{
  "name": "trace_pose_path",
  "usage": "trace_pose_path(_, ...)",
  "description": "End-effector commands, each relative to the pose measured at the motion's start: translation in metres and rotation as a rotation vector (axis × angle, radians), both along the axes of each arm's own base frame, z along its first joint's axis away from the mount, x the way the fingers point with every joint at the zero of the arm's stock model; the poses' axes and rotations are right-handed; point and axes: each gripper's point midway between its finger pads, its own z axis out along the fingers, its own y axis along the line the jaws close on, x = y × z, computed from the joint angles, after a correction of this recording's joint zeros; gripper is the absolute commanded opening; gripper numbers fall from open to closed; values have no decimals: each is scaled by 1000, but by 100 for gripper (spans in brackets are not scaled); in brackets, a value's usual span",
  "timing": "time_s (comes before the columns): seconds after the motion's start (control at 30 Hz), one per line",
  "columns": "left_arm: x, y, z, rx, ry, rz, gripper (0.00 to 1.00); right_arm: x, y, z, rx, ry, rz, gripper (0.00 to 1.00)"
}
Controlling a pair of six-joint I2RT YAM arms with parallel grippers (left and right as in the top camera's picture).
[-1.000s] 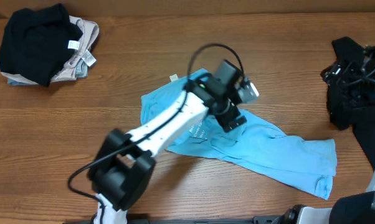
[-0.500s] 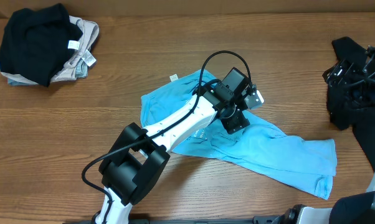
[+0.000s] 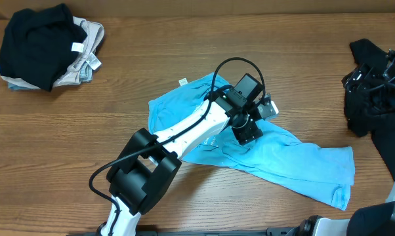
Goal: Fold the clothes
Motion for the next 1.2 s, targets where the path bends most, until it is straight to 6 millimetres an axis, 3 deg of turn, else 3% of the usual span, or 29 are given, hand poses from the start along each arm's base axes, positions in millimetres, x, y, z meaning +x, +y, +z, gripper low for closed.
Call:
trace_pose_path(0.0,-12,-13,-3,-23,25,-51,80,-3,-2,15,-32,-40,-2,85)
trace_pose_path(0.13,-19,-18,-7,-11,16,-86,77,-3,-3,15,-35,-38,-4,85)
trace_pose_path(0.33,-20,-21,-17,-3,20,-92,64,-5,-6,14,-51,-27,-14,85)
trace_pose_path(0.4,-20,-22,-17,-4,19,-91,54,-5,-6,14,-52,-27,-14,85)
trace_pose_path(0.47,-18,-21,-17,-1,18,-72,34,-5,-6,14,-52,-27,-14,85)
trace_pose_path(0.53,-14,-20,-18,6,12,-39,24,-5,-6,14,-52,-26,-14,85)
trace_pose_path(0.67,0,-17,-16,17,-14,65,4,-5,-6,14,-51,-27,-14,85)
trace_pose_path(0.73,20,-12,-6,31,-67,155,4,-5,-6,14,-51,-26,-14,85)
trace_pose_path(0.8,43,-2,13,61,-136,250,4,-5,-6,14,-50,-24,-14,85)
trace_pose_path(0.87,65,7,44,84,-205,330,4,-5,-5,13,-49,-23,-13,85)
trace_pose_path(1.0,99,26,124,81,-309,432,4,-7,-4,12,-42,-15,-11,84)
trace_pose_path(1.17,123,61,221,7,-393,540,4,-9,2,12,-17,-12,6,80)
